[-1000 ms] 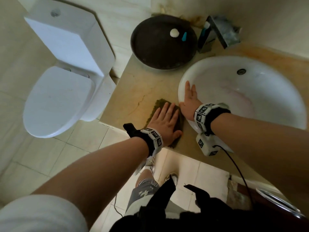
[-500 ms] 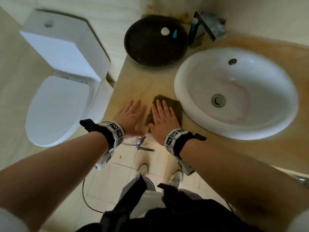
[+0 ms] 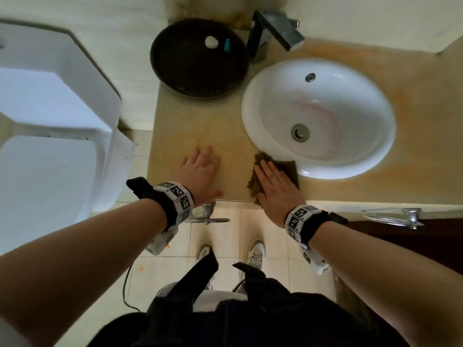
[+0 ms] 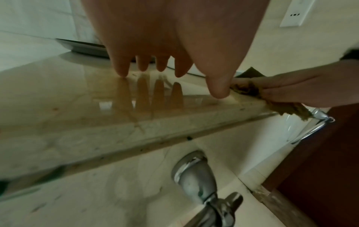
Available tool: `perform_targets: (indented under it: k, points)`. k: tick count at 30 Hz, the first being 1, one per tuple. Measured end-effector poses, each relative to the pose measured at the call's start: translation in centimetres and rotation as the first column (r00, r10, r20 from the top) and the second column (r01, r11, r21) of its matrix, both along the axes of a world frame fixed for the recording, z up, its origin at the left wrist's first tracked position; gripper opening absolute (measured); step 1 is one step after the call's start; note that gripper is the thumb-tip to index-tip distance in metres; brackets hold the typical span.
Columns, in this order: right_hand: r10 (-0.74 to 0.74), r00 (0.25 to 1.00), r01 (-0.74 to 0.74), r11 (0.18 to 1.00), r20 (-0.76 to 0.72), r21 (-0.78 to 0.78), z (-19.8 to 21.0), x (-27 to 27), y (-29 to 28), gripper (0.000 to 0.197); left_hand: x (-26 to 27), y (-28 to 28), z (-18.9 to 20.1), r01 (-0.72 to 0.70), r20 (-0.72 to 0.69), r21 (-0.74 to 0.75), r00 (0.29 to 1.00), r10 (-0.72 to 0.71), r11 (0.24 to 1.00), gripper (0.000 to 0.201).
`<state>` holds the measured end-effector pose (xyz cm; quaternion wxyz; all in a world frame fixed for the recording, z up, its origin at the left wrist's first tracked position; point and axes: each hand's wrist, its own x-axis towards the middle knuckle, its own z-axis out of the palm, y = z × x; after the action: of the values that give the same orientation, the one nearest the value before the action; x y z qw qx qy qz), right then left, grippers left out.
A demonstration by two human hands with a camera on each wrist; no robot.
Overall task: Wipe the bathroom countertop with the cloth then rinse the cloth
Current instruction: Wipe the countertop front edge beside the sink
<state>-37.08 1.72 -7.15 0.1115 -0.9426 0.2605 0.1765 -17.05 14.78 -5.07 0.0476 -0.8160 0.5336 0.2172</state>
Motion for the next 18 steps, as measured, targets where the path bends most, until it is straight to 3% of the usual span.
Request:
perform_targets:
  k: [4, 10, 13, 18]
  points:
    - [-0.099, 0.995, 0.100, 0.995, 0.023, -0.027, -0.2, 1.1, 1.9, 0.068, -0.7, -0.7, -0.6, 0.020, -0.029, 0.010, 0.999, -0.019, 1.000, 0.093]
    - [0.034, 0.999, -0.034, 0.999, 0.040, -0.009, -0.6, 6.0, 4.4, 0.066, -0.5, -0.9, -1.0, -0.014, -0.041, -0.001, 0.999, 0.014, 1.000, 0.091]
    - [0.044, 0.998, -0.043, 0.999, 0.037, -0.018, -0.6, 3.6, 2.9, 0.065, -0.3, -0.6, -1.0, 0.016, -0.039, 0.005, 0.999, -0.016, 1.000, 0.093]
    - [-0.081, 0.995, 0.080, 0.997, -0.061, -0.011, -0.3, -5.3, -1.3, 0.063, -0.3, -0.7, -0.9, 0.019, -0.046, -0.010, 0.999, -0.020, 1.000, 0.094]
